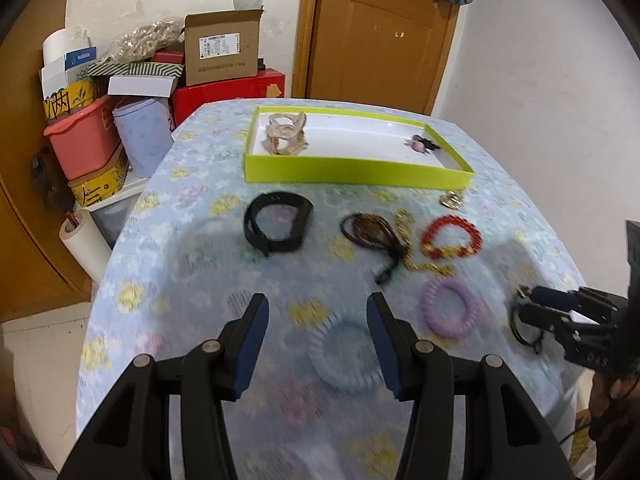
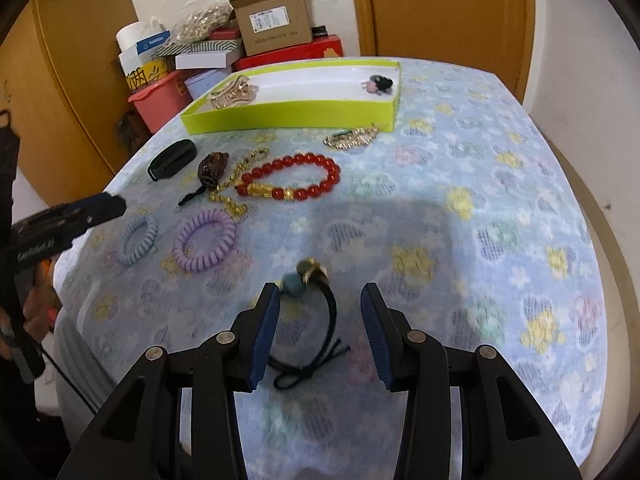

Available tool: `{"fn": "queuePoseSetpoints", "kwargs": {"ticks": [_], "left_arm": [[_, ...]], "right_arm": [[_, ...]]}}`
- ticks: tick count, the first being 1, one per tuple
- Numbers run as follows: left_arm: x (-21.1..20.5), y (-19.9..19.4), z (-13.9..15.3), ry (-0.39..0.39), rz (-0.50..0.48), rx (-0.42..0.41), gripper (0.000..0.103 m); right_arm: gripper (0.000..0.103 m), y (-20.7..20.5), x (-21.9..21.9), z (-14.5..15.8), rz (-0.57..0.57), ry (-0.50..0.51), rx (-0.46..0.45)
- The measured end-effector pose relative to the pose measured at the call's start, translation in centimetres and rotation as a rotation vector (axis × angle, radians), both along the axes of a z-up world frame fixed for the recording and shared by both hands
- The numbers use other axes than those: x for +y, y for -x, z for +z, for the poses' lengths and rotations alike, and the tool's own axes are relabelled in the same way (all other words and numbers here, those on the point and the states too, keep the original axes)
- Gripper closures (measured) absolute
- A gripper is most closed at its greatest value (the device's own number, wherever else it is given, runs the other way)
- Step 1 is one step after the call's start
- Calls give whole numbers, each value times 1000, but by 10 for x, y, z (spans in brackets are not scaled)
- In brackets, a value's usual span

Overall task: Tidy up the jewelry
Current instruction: 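Grasp the black band with the left tool while the right tool grasps the black hair tie, then carry the black band and hair tie into the tray and release both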

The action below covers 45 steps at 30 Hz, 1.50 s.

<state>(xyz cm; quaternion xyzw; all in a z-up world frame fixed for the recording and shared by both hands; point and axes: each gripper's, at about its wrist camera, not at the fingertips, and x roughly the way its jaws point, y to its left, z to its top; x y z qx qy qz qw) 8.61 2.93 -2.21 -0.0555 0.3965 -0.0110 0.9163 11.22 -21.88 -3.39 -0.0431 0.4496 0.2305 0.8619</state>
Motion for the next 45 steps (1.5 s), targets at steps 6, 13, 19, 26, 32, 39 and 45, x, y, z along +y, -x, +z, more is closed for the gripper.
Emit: {"fn": "queuePoseSetpoints", "kwargs": {"ticks": [6, 13, 19, 26, 32, 39, 45], "left_arm": [[14, -35, -8, -31, 23, 16, 50], [33, -62, -12, 2, 48, 25, 50], [48, -74, -13, 32, 96, 30, 50], [43, -89, -24, -40, 100, 57, 76], [37, -90, -23, -67, 96, 60, 92], [33, -74, -20, -35, 85, 63, 93], [28, -55, -12, -14, 78, 52, 94]], "right_arm": [[66, -9, 10, -1, 23, 43, -30], [78, -13, 8, -2, 28, 53, -40], [78, -13, 10, -2, 29, 56, -44], [79, -13, 10, -2, 26, 55, -44], [82, -12, 7, -1, 20, 42, -43], [82, -3, 2, 5, 15, 29, -50], [87, 11, -1, 18, 20, 20, -81]]}}
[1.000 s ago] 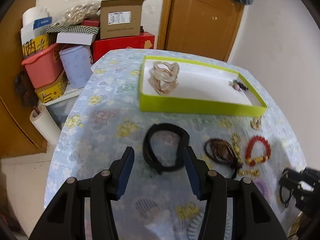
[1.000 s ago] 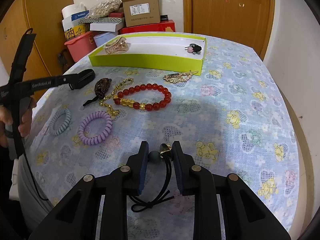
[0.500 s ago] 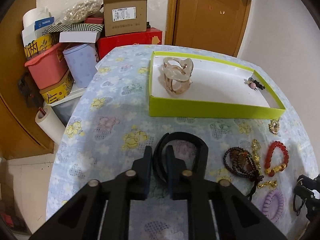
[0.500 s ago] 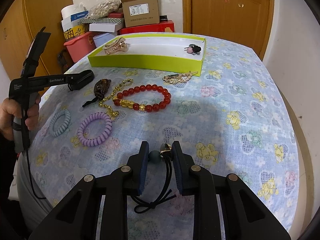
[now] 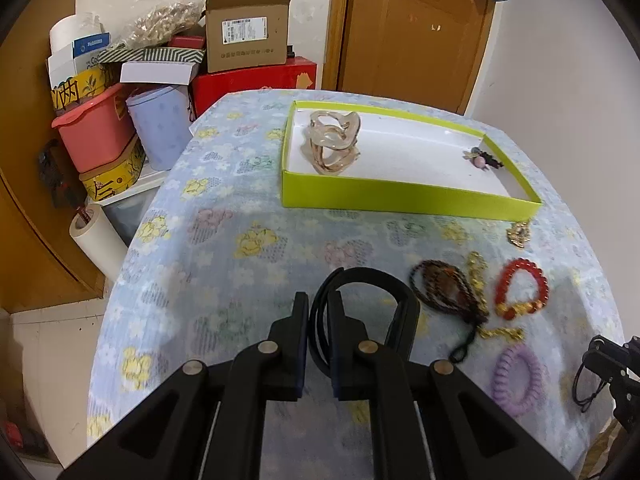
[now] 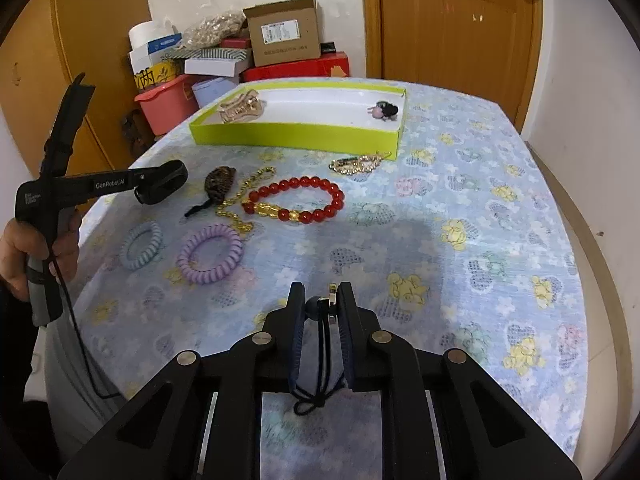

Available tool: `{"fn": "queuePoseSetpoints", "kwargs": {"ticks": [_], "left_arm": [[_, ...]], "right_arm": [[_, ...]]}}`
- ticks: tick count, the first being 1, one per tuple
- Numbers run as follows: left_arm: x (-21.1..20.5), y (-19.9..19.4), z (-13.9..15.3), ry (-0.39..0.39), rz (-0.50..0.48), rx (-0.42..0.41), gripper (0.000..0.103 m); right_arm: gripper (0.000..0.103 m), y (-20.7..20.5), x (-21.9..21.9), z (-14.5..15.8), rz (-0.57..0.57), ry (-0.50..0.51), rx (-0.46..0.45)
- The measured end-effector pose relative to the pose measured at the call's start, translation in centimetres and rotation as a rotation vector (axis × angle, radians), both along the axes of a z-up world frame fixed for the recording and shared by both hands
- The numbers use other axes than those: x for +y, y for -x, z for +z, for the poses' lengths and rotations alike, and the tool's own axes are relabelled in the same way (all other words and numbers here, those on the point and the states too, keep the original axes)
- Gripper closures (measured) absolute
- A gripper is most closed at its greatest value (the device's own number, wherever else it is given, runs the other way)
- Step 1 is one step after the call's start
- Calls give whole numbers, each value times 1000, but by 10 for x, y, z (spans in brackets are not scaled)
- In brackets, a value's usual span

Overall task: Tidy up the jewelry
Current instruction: 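Carry the black band and hair tie into the tray and release both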

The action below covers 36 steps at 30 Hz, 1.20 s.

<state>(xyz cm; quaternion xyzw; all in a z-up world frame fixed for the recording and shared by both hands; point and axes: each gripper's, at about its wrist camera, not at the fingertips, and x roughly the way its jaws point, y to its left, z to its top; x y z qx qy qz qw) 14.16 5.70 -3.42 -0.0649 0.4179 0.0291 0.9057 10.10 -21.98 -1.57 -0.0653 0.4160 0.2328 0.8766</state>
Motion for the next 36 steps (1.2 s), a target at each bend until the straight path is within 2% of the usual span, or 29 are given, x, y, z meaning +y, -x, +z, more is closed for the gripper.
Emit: {"fn": "queuePoseSetpoints", "kwargs": {"ticks": [12, 19, 27, 36], "left_arm": [[-14, 23, 25, 3, -28, -46, 94], [-17, 21, 39, 2, -43, -68, 94], [-18, -7, 49, 5, -59, -77, 94], [-15, -66, 47, 27, -60, -43, 94]], "right_arm": [[87, 13, -8, 21, -4, -32, -37], [87, 2, -4, 31, 9, -43, -54], [87, -37, 2, 42, 13, -53, -77], [86, -90, 20, 46, 30, -48, -90]]}}
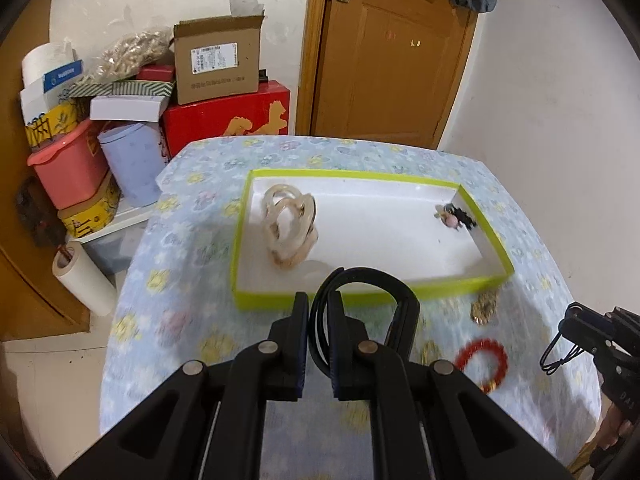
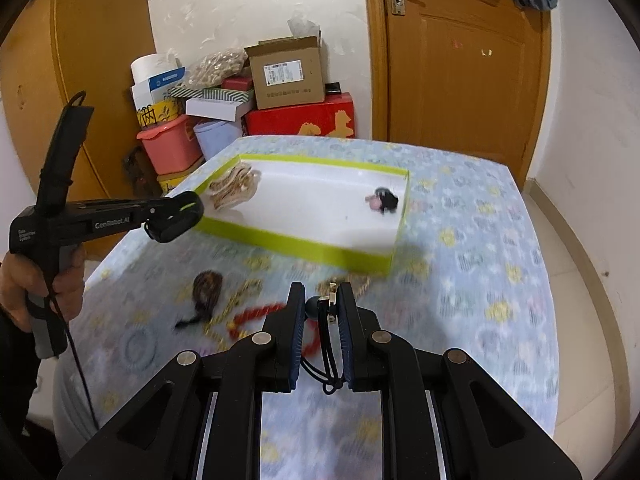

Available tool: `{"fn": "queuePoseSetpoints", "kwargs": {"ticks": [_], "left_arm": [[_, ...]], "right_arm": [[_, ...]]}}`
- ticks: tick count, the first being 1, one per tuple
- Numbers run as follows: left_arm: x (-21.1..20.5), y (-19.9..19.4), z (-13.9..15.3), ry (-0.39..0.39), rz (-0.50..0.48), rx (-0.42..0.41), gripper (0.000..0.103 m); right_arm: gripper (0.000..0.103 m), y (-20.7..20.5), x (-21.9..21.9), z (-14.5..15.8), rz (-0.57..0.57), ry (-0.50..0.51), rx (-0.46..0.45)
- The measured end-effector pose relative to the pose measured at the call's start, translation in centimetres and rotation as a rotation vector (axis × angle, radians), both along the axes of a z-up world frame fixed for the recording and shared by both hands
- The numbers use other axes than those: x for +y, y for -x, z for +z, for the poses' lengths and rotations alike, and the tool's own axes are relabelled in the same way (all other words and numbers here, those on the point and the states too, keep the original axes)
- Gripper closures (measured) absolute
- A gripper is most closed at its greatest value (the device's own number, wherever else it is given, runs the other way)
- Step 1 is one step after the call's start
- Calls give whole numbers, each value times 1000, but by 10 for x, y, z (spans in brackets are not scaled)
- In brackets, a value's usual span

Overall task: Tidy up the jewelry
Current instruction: 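Carry the black band and hair tie into the tray and release both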

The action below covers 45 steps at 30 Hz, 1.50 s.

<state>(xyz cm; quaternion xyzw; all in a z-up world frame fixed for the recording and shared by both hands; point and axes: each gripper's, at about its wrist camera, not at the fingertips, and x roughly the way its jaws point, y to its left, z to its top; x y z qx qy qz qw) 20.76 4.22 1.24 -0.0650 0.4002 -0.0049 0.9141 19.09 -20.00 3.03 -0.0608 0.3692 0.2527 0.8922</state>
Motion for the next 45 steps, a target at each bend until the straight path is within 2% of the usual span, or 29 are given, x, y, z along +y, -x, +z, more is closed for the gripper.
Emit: {"fn": "queuePoseSetpoints", "kwargs": {"ticks": [10, 14, 20, 27, 33, 41, 45], "left_arm": [[-6, -54, -19, 13, -11, 52, 94], [-1, -64, -25, 16, -5, 57, 94], [3, -75, -22, -31, 13, 54, 94], [1, -92, -25, -42, 10, 72, 94], [-2, -98, -45, -64, 13, 123, 94], [4, -91, -44, -107, 50, 108, 93], [5, -88, -46, -107, 60, 107, 93]], "right_arm": [[86, -71, 14, -3, -2, -20, 8], [86, -98, 20, -16, -4, -18, 42], [86, -122, 25, -41, -6, -12, 106], [86, -138, 27, -55, -8, 2, 142], [86, -139, 26, -57, -6, 31, 131], [85, -138, 28, -57, 1, 74, 117], [74, -133, 28, -55, 12, 74, 111]]}}
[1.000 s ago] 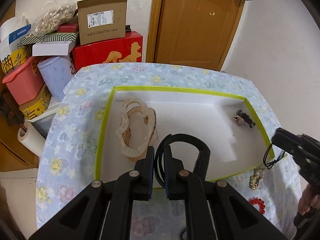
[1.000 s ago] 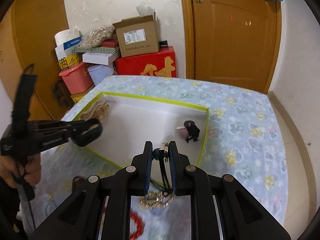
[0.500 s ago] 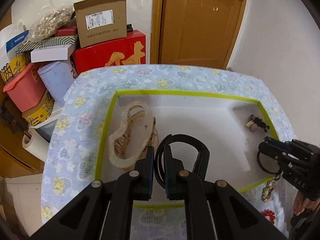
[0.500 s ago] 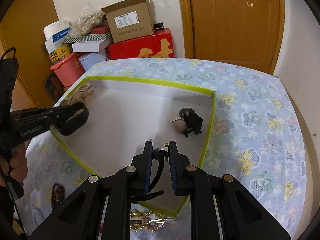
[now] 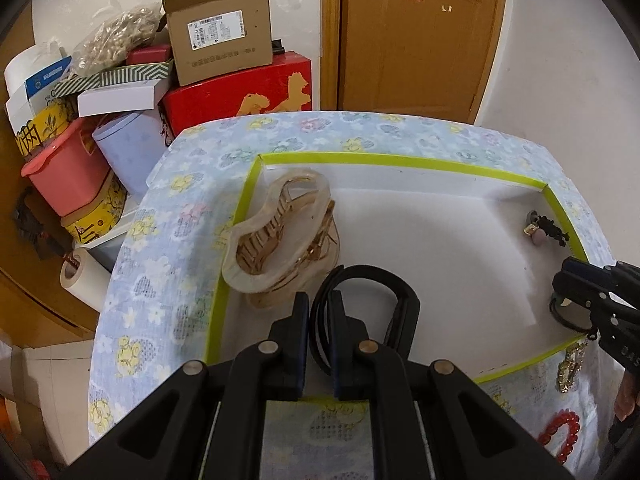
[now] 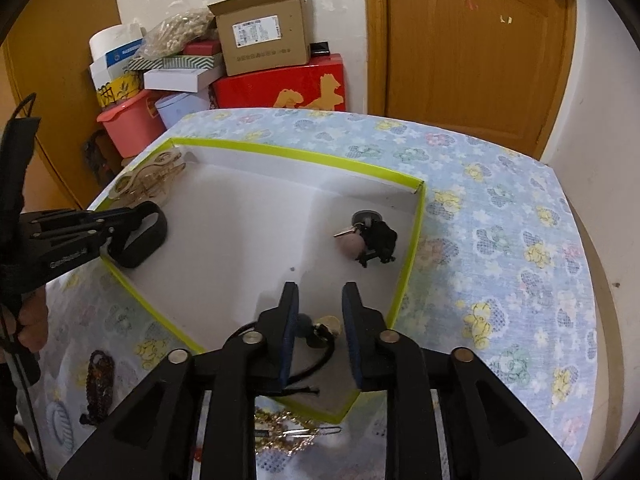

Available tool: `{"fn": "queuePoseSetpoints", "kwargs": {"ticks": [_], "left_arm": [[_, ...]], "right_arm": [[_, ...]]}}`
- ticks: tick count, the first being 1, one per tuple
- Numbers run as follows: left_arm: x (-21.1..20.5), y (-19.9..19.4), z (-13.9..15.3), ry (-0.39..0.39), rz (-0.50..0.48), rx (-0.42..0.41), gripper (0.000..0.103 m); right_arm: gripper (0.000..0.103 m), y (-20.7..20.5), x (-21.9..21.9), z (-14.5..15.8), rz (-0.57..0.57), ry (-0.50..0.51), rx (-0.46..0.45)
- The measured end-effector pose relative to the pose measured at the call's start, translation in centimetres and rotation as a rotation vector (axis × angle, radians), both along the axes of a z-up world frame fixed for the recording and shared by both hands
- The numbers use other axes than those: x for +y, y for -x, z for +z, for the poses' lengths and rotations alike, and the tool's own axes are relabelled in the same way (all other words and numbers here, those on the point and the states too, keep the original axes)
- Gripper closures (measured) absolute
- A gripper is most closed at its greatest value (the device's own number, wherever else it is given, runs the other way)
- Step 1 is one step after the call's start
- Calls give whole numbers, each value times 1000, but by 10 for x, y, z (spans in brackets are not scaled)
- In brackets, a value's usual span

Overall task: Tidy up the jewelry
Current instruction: 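Carry the black band and hair tie into the tray and release both, then grasp the light blue coil hair tie with the left tool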

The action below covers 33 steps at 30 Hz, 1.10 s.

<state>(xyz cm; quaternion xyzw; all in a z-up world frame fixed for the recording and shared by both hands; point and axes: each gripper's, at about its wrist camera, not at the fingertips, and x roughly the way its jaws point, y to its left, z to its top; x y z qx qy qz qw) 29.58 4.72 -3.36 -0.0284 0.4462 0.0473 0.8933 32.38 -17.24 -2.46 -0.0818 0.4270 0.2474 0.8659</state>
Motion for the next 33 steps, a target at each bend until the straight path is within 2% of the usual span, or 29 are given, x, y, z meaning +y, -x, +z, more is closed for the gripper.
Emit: {"fn": "queuePoseSetpoints", "kwargs": {"ticks": [3, 8, 12, 17, 26, 33], "left_arm": [[1, 3, 3, 9, 0, -16, 93], [-1, 16, 15, 32, -26, -53, 85], [-6, 34, 26, 28, -42, -80, 83], [-11, 72, 38, 42, -57, -106, 83], [-20, 154, 39, 67, -79, -122, 83], [-23, 205, 33, 77, -85, -120, 83]], "right_arm": [[64, 7, -1, 6, 1, -2, -17], [63, 23, -9, 19, -23, -26, -33], [63, 47, -18, 30, -42, -47, -48], [63, 94, -29, 40, -56, -70, -56], [63, 181, -41, 42, -57, -83, -56], [63, 225, -51, 45, -61, -109, -65]]}}
